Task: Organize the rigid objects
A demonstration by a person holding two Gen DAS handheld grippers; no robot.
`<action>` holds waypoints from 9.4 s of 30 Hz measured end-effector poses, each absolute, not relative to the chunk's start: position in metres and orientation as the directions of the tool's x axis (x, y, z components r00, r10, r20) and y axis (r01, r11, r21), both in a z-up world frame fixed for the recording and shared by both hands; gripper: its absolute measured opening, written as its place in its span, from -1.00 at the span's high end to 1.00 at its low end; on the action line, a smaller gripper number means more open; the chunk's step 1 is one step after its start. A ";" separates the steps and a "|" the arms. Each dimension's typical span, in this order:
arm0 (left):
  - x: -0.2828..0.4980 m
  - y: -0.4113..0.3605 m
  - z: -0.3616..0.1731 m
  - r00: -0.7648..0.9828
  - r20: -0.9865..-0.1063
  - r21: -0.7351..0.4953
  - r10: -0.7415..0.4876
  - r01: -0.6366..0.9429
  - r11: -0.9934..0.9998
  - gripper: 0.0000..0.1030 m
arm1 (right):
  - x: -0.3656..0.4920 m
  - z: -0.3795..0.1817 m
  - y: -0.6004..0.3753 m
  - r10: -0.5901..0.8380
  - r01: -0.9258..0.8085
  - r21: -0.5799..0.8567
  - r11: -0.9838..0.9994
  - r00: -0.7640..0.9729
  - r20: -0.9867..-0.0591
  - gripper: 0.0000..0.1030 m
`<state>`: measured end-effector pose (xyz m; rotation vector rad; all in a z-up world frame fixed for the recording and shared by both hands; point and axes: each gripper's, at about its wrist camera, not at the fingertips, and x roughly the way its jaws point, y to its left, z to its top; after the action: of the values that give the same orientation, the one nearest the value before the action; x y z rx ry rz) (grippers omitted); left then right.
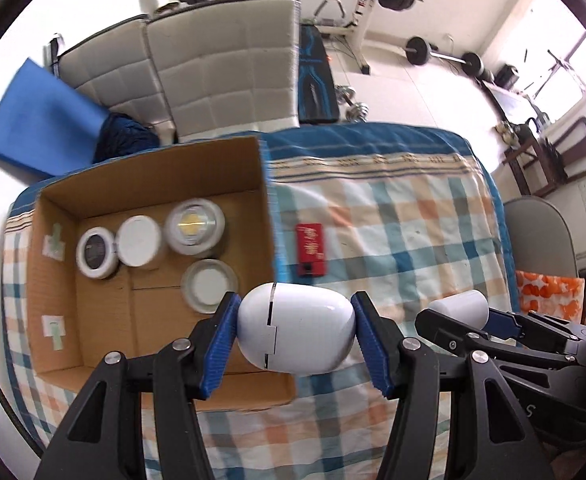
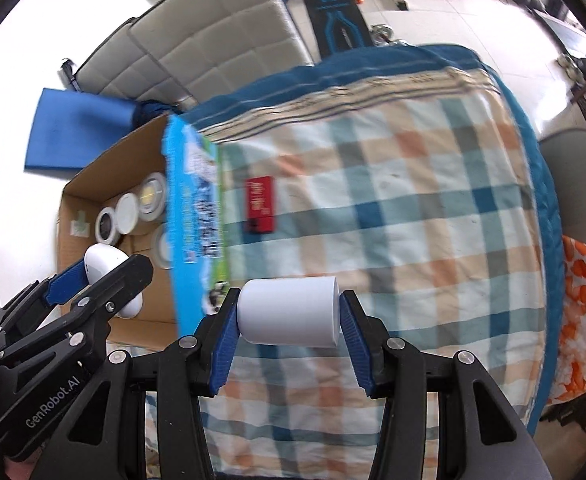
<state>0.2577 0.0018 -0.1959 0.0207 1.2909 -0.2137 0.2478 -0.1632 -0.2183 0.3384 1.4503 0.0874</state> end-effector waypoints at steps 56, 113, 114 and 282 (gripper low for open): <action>0.339 0.231 -0.303 0.018 -0.992 -0.128 -0.127 -0.079 0.989 -0.99 | 0.345 -0.347 0.133 0.214 -0.048 0.217 0.975 -0.066 -0.975 -0.60; 0.319 0.086 -0.298 0.197 -0.949 0.253 0.245 0.018 0.967 -1.00 | 0.327 -0.394 -0.150 -0.008 0.189 -0.027 0.982 -0.098 -0.995 0.29; 0.319 0.084 -0.295 0.201 -0.950 0.250 0.241 0.019 0.968 -1.00 | 0.318 -0.394 -0.166 -0.014 0.211 -0.037 0.977 -0.105 -0.994 0.29; 0.252 0.181 -0.246 0.128 -0.979 -0.159 -0.156 -0.011 0.987 0.27 | 0.271 -0.261 0.022 0.352 -0.041 0.350 0.936 0.047 -0.935 0.30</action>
<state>0.2518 0.1811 -0.2463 -0.1388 1.4398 -0.1060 0.2708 0.0217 -0.2610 0.2541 1.4983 0.3049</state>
